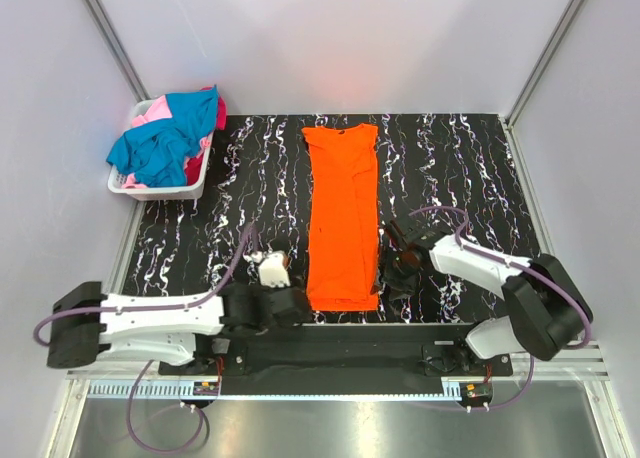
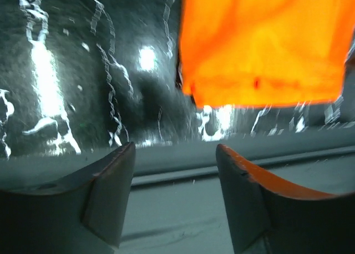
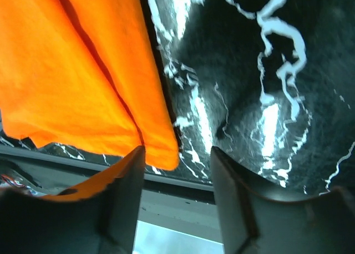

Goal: Fold and stack the t-shirts
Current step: Fold the tshirt

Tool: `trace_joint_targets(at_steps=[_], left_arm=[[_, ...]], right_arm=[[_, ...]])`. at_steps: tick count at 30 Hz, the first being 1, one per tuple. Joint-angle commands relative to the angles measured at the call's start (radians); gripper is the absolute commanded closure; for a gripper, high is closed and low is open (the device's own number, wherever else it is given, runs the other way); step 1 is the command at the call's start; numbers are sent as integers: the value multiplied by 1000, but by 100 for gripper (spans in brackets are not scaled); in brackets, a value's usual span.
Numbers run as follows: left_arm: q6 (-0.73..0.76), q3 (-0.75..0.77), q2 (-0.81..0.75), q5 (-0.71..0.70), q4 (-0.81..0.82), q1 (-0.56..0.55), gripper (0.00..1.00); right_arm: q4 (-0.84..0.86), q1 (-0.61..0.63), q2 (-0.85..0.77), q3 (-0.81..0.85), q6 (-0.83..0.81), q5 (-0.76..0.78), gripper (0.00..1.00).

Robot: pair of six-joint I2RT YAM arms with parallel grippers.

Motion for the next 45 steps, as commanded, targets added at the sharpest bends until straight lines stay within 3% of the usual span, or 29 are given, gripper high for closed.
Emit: trace_joint_targets(at_steps=[1,6,12,18,23,36,41,45], left_arm=[[-66,-125,-135,6,167,70,34],[12,-273,-330,116,407,226,28],[86,-319,-210,299,600,383,30],[106,-306,-36,386,783,429,33],[112,-270,77,434,830,433,39],[100,-264,131,474,864,431,69],[100,-267,130,477,863,431,82],[98,-275,124,478,855,428,93]], right_arm=[[51,9,-80,-25,5,8,41],[110,9,-57,-29,-13,1,38],[191,9,-16,-70,9,-32,38],[216,9,-40,-117,21,-46,39],[236,9,-57,-165,44,-66,40],[263,9,-82,-256,85,-101,50],[269,10,-86,-282,88,-101,65],[268,12,-77,-292,90,-104,96]])
